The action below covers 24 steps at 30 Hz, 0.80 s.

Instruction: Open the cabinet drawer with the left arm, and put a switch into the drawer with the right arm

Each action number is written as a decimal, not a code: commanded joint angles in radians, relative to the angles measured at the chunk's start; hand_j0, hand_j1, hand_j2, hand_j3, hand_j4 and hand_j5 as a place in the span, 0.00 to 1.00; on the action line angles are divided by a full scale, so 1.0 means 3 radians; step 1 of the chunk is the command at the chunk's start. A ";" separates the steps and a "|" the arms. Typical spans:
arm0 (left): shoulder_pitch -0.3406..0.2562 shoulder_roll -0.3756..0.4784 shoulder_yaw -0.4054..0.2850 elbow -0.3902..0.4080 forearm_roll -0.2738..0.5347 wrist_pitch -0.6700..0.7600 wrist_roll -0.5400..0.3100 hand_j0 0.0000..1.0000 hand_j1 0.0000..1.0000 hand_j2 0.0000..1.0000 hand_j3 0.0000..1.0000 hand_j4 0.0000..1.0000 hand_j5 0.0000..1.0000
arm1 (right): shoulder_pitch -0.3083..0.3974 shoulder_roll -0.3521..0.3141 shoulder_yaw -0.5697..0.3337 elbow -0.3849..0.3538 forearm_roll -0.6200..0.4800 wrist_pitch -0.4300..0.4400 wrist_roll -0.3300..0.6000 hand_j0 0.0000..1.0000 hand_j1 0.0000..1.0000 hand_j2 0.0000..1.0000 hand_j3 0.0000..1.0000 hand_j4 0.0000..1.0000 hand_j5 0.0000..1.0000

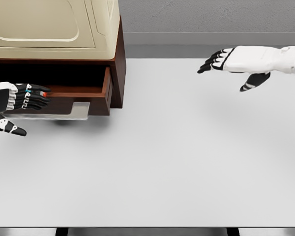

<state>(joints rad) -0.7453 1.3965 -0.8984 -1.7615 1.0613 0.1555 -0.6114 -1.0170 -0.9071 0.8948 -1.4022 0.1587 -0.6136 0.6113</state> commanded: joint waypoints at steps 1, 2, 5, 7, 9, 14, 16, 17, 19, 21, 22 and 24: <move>-0.0001 -0.0002 0.0049 -0.0009 0.0108 0.0003 0.0002 0.91 0.91 0.91 0.91 0.91 0.91 | 0.0000 -0.0003 -0.0032 0.0001 -0.0018 0.0009 -0.0002 1.00 1.00 1.00 1.00 1.00 1.00; -0.0001 0.0003 0.0049 -0.0004 0.0108 0.0003 0.0002 0.91 0.91 0.91 0.91 0.91 0.91 | 0.0000 -0.0003 -0.0032 0.0001 -0.0018 0.0009 -0.0002 1.00 1.00 1.00 1.00 1.00 1.00; -0.0006 -0.0002 0.0101 -0.0009 0.0129 0.0003 0.0002 0.91 0.91 0.91 0.91 0.91 0.91 | 0.0000 -0.0003 -0.0032 0.0001 -0.0018 0.0009 -0.0002 1.00 1.00 1.00 1.00 1.00 1.00; -0.0011 -0.0002 0.0152 -0.0009 0.0159 0.0003 0.0002 0.91 0.91 0.91 0.91 0.91 0.91 | 0.0000 -0.0008 -0.0032 0.0001 -0.0018 0.0009 -0.0002 1.00 1.00 1.00 1.00 1.00 1.00; -0.0011 -0.0002 0.0234 -0.0009 0.0226 0.0003 0.0002 0.91 0.91 0.91 0.91 0.91 0.91 | 0.0000 -0.0008 -0.0032 0.0001 -0.0018 0.0009 -0.0002 1.00 1.00 1.00 1.00 1.00 1.00; -0.0021 -0.0043 0.0336 -0.0009 0.0297 0.0003 0.0002 0.91 0.91 0.91 0.91 0.91 0.91 | 0.0000 -0.0008 -0.0042 0.0000 -0.0018 0.0009 -0.0002 1.00 1.00 1.00 1.00 1.00 1.00; -0.0047 -0.0073 0.0341 -0.0009 0.0302 -0.0002 0.0002 0.91 0.91 0.91 0.91 0.91 0.91 | 0.0000 -0.0008 -0.0047 0.0000 -0.0018 0.0009 -0.0002 1.00 1.00 1.00 1.00 1.00 1.00; -0.0047 -0.0094 0.0346 -0.0009 0.0297 -0.0002 0.0002 0.95 0.95 0.95 0.95 0.95 0.95 | 0.0000 -0.0008 -0.0042 -0.0005 -0.0018 0.0009 -0.0002 1.00 1.00 1.00 1.00 1.00 1.00; -0.0057 -0.0125 0.0387 -0.0004 0.0256 -0.0028 0.0002 1.00 1.00 1.00 1.00 1.00 1.00 | 0.0010 -0.0008 -0.0042 -0.0005 -0.0018 0.0009 -0.0002 1.00 1.00 1.00 1.00 1.00 1.00; -0.0215 -0.0125 0.0459 -0.0004 0.0200 -0.0028 0.0002 1.00 1.00 1.00 1.00 1.00 1.00 | 0.0026 -0.0008 -0.0053 0.0001 -0.0018 0.0009 -0.0002 1.00 1.00 1.00 1.00 1.00 1.00; -0.0307 -0.0165 0.0453 -0.0004 0.0001 -0.0048 0.0002 1.00 1.00 1.00 1.00 1.00 1.00 | 0.0026 -0.0008 -0.0053 0.0001 -0.0018 0.0009 -0.0002 1.00 1.00 1.00 1.00 1.00 1.00; -0.0359 -0.0355 0.0459 -0.0004 -0.0475 -0.0732 0.0002 1.00 1.00 1.00 1.00 1.00 1.00 | 0.0026 -0.0008 -0.0053 0.0001 -0.0018 0.0009 -0.0002 1.00 1.00 1.00 1.00 1.00 1.00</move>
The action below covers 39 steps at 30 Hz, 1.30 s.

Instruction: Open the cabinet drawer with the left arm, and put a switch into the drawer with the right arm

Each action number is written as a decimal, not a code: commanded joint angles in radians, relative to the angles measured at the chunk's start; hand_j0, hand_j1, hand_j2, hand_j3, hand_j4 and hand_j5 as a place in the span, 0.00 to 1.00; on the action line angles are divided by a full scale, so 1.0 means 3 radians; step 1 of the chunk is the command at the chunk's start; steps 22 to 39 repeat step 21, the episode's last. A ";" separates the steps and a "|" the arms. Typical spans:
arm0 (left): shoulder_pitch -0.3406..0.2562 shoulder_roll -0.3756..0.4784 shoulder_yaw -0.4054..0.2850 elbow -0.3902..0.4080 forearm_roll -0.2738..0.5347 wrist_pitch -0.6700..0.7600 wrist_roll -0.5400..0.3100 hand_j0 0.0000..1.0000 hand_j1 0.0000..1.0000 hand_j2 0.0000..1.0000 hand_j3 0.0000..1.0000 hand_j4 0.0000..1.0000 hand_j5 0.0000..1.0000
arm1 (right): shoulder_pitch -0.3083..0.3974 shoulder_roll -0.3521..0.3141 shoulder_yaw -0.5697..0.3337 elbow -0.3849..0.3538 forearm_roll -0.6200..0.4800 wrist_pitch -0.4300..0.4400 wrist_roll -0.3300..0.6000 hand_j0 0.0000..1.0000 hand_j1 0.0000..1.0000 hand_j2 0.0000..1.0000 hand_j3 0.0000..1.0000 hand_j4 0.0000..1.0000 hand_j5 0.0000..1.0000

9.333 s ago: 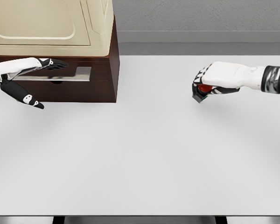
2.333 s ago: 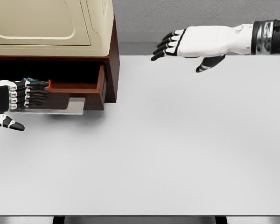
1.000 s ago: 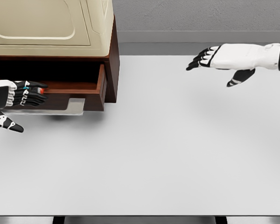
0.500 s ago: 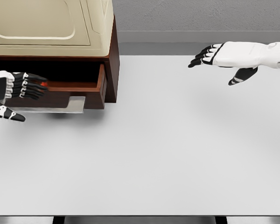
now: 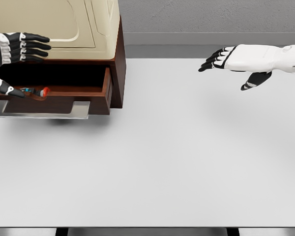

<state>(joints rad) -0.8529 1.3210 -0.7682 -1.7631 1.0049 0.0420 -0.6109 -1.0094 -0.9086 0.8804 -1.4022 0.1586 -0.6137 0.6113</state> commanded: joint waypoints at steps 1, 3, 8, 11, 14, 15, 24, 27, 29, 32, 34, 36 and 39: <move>0.0000 -0.0123 0.0025 0.0002 -0.0404 -0.0707 0.0000 1.00 1.00 1.00 1.00 1.00 1.00 | 0.0000 0.0002 -0.0005 0.0000 -0.0017 0.0009 -0.0002 1.00 1.00 1.00 1.00 1.00 1.00; 0.0061 -0.0164 0.0014 -0.0003 -0.0430 -0.1275 0.0000 1.00 1.00 1.00 1.00 1.00 1.00 | 0.0000 0.0007 -0.0005 0.0000 -0.0017 0.0009 -0.0002 1.00 1.00 1.00 1.00 1.00 1.00; 0.0281 -0.0272 -0.0016 -0.0008 -0.0430 -0.1664 0.0000 1.00 1.00 1.00 1.00 1.00 1.00 | 0.0041 0.0002 -0.0005 0.0000 -0.0017 0.0009 -0.0002 1.00 1.00 1.00 1.00 1.00 1.00; 0.0286 -0.0323 -0.0027 -0.0008 -0.0425 -0.1746 0.0000 1.00 1.00 1.00 1.00 1.00 1.00 | 0.0138 0.0032 -0.0102 0.0148 -0.0017 0.0009 -0.0002 1.00 1.00 1.00 1.00 1.00 1.00; 0.0286 -0.0461 -0.0032 -0.0008 -0.0435 -0.1884 0.0000 1.00 1.00 1.00 1.00 1.00 1.00 | 0.0240 0.0063 -0.0148 0.0200 -0.0017 0.0009 -0.0002 1.00 1.00 1.00 1.00 1.00 1.00; 0.0286 -0.0532 -0.0032 -0.0008 -0.0440 -0.1894 0.0000 1.00 1.00 1.00 1.00 1.00 1.00 | 0.0251 0.0063 -0.0148 0.0200 -0.0012 0.0009 -0.0002 1.00 1.00 1.00 1.00 1.00 1.00; 0.0281 -0.0691 -0.0032 -0.0008 -0.0460 -0.1894 0.0000 1.00 1.00 1.00 1.00 1.00 1.00 | 0.0256 0.0068 -0.0153 0.0215 -0.0017 0.0009 -0.0002 1.00 1.00 1.00 1.00 1.00 1.00; 0.0281 -0.0691 -0.0032 -0.0008 -0.0460 -0.1894 0.0000 1.00 1.00 1.00 1.00 1.00 1.00 | 0.0256 0.0068 -0.0153 0.0215 -0.0017 0.0009 -0.0002 1.00 1.00 1.00 1.00 1.00 1.00; 0.0281 -0.0691 -0.0032 -0.0008 -0.0460 -0.1894 0.0000 1.00 1.00 1.00 1.00 1.00 1.00 | 0.0256 0.0068 -0.0153 0.0215 -0.0017 0.0009 -0.0002 1.00 1.00 1.00 1.00 1.00 1.00; 0.0281 -0.0691 -0.0032 -0.0008 -0.0460 -0.1894 0.0000 1.00 1.00 1.00 1.00 1.00 1.00 | 0.0256 0.0068 -0.0153 0.0215 -0.0017 0.0009 -0.0002 1.00 1.00 1.00 1.00 1.00 1.00; 0.0281 -0.0691 -0.0032 -0.0008 -0.0460 -0.1894 0.0000 1.00 1.00 1.00 1.00 1.00 1.00 | 0.0256 0.0068 -0.0153 0.0215 -0.0017 0.0009 -0.0002 1.00 1.00 1.00 1.00 1.00 1.00; 0.0281 -0.0691 -0.0032 -0.0008 -0.0460 -0.1894 0.0000 1.00 1.00 1.00 1.00 1.00 1.00 | 0.0256 0.0068 -0.0153 0.0215 -0.0017 0.0009 -0.0002 1.00 1.00 1.00 1.00 1.00 1.00; 0.0281 -0.0691 -0.0032 -0.0008 -0.0460 -0.1894 0.0000 1.00 1.00 1.00 1.00 1.00 1.00 | 0.0256 0.0068 -0.0153 0.0215 -0.0017 0.0009 -0.0002 1.00 1.00 1.00 1.00 1.00 1.00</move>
